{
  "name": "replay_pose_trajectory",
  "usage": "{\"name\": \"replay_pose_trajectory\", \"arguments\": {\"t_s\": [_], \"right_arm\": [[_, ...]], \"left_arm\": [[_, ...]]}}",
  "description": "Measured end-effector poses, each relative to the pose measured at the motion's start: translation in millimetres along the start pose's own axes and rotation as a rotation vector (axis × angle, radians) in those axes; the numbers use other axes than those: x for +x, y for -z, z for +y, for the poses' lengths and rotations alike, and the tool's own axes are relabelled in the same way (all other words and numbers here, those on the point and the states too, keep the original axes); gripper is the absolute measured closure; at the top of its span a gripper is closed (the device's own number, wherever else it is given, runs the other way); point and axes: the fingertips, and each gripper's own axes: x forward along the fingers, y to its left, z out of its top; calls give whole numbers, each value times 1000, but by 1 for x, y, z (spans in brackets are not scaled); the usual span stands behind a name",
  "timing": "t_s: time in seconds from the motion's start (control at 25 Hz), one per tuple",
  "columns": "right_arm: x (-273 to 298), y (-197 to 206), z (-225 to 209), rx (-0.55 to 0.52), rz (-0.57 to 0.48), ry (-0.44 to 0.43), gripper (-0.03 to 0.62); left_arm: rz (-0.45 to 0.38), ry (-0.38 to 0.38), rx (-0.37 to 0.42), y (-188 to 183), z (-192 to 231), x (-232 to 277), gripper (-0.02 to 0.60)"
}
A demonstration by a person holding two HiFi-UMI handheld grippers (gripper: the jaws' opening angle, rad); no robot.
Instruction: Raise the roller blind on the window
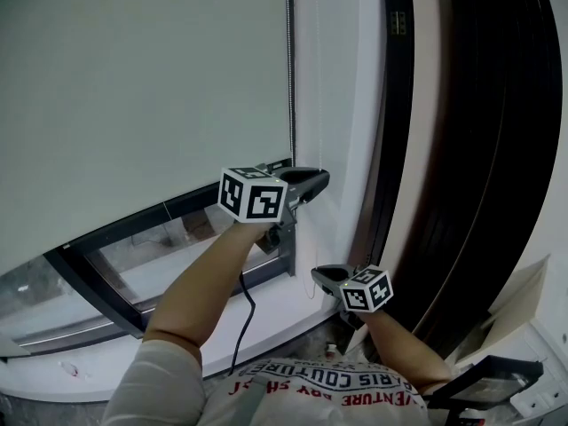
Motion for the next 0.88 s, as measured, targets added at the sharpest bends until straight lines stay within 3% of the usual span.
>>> {"name": "replay_pose_trajectory", "arguments": {"t_s": [0.32,0.6,0.88], "right_arm": [[6,64,-2,101,84,-22,586],[16,106,-1,97,159,-20,586],[26,183,7,85,338,-15,588]], "left_arm": [[23,16,-86,68,8,-1,560],[79,-23,-9,109,1,-3,560],[194,-63,-39,190,6,-8,560]]}}
